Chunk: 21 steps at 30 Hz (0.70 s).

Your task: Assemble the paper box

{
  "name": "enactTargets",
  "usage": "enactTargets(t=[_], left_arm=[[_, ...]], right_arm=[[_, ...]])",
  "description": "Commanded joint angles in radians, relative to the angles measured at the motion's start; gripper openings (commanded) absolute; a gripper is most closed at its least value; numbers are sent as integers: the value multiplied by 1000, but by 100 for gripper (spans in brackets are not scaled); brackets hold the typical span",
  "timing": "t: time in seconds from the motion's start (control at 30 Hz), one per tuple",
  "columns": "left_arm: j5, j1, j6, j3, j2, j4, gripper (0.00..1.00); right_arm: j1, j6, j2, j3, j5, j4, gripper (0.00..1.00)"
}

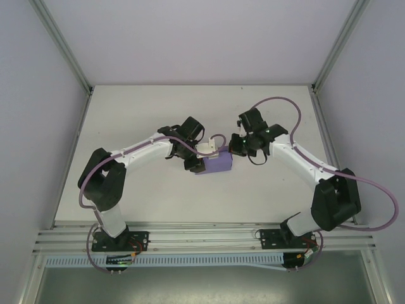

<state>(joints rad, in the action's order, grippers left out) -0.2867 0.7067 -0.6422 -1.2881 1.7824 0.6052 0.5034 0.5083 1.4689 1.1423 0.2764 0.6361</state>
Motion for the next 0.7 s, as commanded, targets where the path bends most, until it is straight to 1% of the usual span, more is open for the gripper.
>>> enactTargets(t=[0.0, 0.07, 0.17, 0.2, 0.23, 0.3, 0.37, 0.47, 0.53, 0.6, 0.67], left_arm=[[50, -7, -12, 49, 3, 1, 30], [53, -7, -14, 55, -10, -6, 30], [45, -6, -24, 52, -9, -3, 30], [47, -7, -22, 50, -5, -4, 30], [46, -6, -22, 46, 1, -4, 30], [40, -7, -20, 36, 15, 0, 30], [45, -6, -18, 31, 26, 1, 30], [42, -7, -20, 31, 31, 2, 30], [44, -7, -18, 32, 30, 1, 30], [43, -6, -12, 26, 26, 0, 30], [31, -7, -10, 26, 25, 2, 31]], right_arm=[[-29, 37, 4, 70, 313, 26, 0], [-53, 62, 14, 58, 334, 20, 0], [-62, 108, 9, 19, 399, -75, 0], [-56, 102, 5, 11, 397, -100, 0], [-49, 84, -1, 3, 372, -108, 0], [-30, -18, -8, 4, 280, -67, 0], [-10, -128, -20, -7, 162, -23, 0], [7, -240, -55, -75, 40, -36, 0], [8, -247, -86, -135, -6, -81, 0], [18, -249, -124, -204, -18, -158, 0], [42, -284, -168, -283, -30, -253, 0]])
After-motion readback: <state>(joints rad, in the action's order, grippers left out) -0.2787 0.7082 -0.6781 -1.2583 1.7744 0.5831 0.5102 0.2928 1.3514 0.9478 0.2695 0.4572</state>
